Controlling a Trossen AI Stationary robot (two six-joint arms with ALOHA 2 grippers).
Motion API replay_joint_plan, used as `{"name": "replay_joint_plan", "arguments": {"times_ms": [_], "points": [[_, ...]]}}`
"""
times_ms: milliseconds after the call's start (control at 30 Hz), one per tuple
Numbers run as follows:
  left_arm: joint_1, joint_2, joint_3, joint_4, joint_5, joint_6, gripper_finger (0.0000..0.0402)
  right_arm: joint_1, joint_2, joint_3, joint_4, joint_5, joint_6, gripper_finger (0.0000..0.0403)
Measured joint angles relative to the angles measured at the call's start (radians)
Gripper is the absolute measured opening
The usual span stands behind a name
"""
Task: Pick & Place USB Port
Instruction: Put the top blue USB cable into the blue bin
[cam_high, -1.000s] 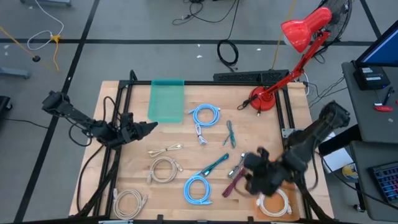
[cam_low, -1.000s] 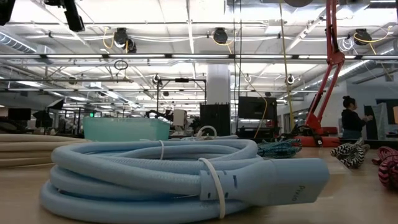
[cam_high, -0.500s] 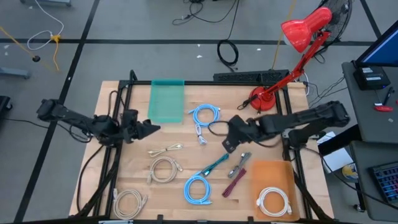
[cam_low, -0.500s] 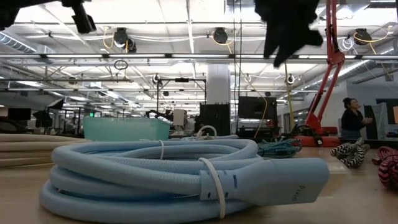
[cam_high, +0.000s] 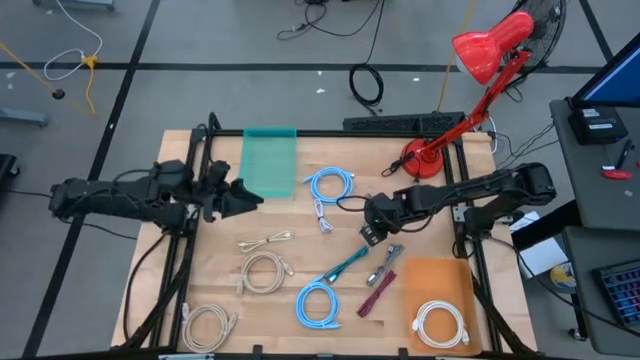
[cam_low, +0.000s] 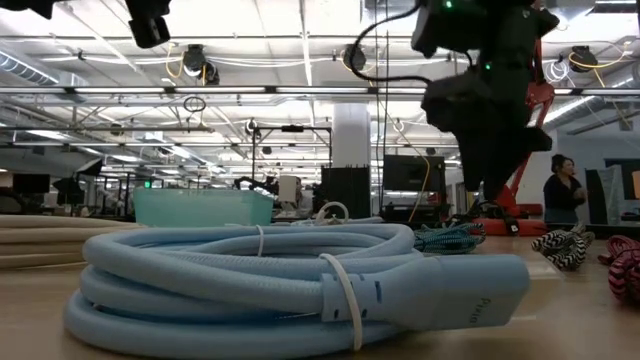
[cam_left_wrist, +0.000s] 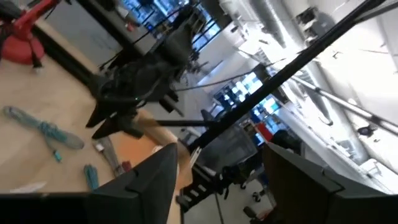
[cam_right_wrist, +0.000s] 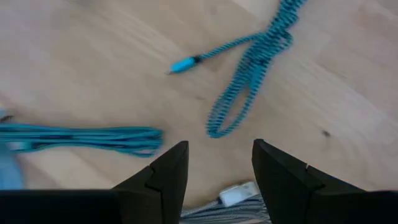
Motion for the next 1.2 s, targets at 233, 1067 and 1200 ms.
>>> {"name": "replay_joint_plan", "arguments": {"times_ms": [233,1067,1200], "points": [[0.039,0.002,0.0,-0.012,0.094,-0.019,0.0244,0.0,0.0,-0.089,0.163,0.069,0.031,0.0167],[0.065,0.002,0.0,0.03,0.124,-0.048,0.0244,-0.058,0.0,-0.221,0.386,0.14,-0.001,0.0167],[0.065,0.002,0.0,0.03,0.124,-0.049,0.0244,-0.056,0.001,-0.239,0.391,0.131,0.023,0.0167]]}}
